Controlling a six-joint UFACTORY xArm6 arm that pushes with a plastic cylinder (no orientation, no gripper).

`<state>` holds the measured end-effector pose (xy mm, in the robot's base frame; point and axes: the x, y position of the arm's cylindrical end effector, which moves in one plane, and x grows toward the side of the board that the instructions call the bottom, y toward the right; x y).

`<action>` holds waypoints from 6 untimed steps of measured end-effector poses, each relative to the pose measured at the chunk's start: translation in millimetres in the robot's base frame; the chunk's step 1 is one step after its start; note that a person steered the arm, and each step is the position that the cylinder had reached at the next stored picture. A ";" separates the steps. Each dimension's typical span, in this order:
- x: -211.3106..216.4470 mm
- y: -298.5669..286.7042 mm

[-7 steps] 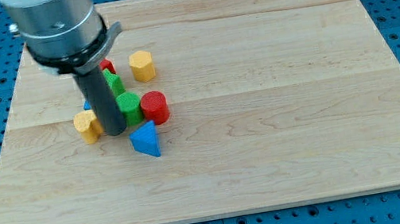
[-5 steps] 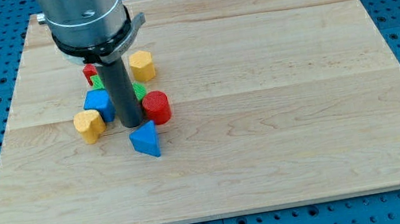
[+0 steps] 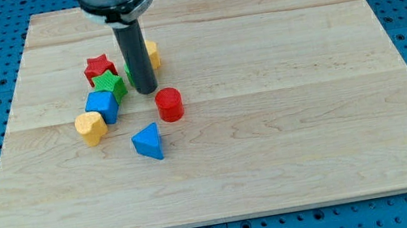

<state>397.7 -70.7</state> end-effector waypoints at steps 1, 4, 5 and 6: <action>-3.5 22.6; -22.8 29.1; -24.5 18.4; -24.4 11.9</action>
<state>373.2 -58.8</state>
